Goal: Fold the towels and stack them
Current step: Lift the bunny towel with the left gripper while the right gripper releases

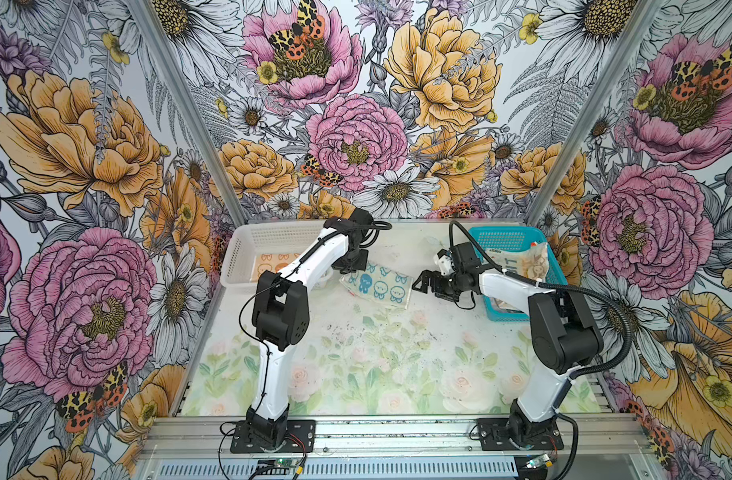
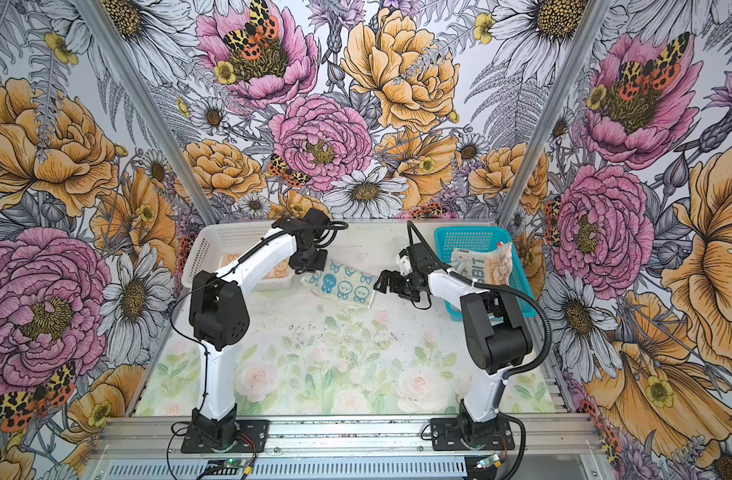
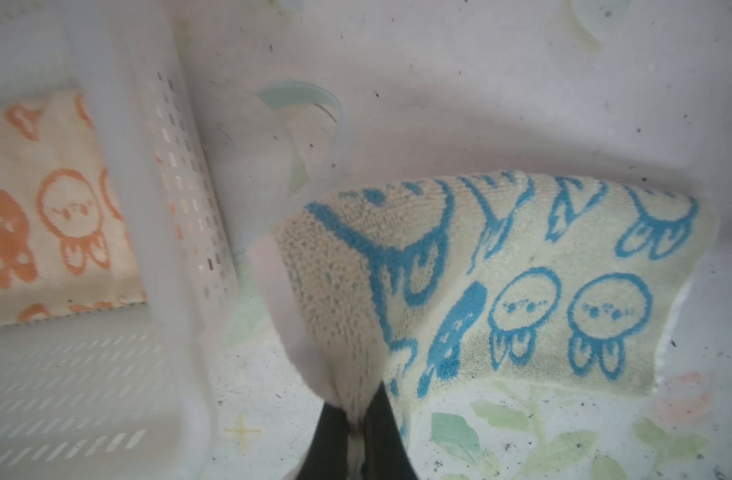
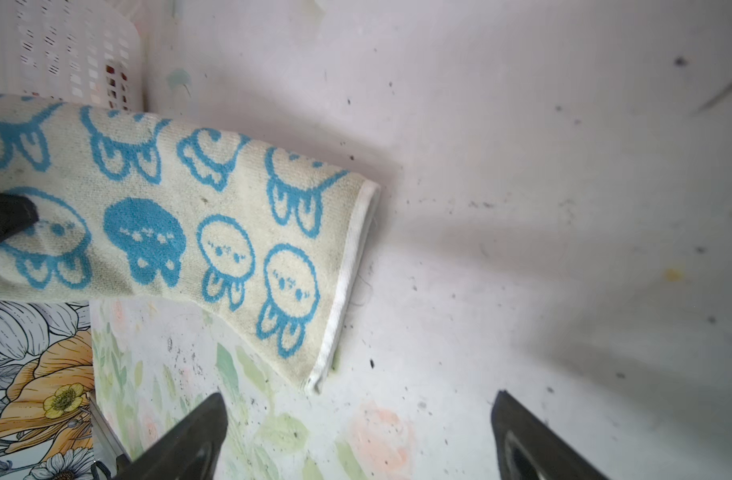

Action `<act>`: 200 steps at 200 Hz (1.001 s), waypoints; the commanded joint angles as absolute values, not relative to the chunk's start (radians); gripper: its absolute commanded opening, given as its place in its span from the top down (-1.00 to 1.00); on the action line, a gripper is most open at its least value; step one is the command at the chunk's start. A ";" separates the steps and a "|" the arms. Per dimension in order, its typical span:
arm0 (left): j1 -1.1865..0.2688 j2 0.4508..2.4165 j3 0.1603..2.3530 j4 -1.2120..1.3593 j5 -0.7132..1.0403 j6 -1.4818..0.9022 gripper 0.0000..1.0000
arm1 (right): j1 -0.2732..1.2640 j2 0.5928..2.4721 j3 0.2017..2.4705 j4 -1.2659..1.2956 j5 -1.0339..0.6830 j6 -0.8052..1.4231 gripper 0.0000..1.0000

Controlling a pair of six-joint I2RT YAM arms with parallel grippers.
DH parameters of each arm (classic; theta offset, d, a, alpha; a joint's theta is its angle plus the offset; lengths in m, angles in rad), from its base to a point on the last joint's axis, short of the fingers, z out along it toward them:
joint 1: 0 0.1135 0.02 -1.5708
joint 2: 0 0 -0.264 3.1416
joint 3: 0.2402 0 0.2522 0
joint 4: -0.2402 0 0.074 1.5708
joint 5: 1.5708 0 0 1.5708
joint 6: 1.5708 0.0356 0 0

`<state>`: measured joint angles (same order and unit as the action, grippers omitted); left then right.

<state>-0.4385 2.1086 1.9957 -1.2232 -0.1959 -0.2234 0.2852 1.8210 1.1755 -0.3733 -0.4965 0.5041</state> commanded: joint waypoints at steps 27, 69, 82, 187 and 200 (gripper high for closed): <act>-0.371 2.062 2.096 -1.325 -0.378 -0.143 1.00 | 0.332 1.899 1.357 -0.361 -0.536 0.501 -0.99; -0.297 2.057 2.152 -1.327 -0.419 -0.071 1.00 | 0.386 1.987 1.507 -0.361 -0.553 0.521 -0.99; -0.276 2.053 2.163 -1.325 -0.434 -0.051 1.00 | 0.403 2.014 1.548 -0.362 -0.561 0.527 -0.98; -0.118 2.142 2.191 -1.320 -0.539 0.041 1.00 | 0.494 2.181 1.832 -0.368 -0.612 0.562 -0.98; -0.106 2.160 2.199 -1.318 -0.555 0.043 1.00 | 0.506 2.207 1.867 -0.373 -0.624 0.571 -0.99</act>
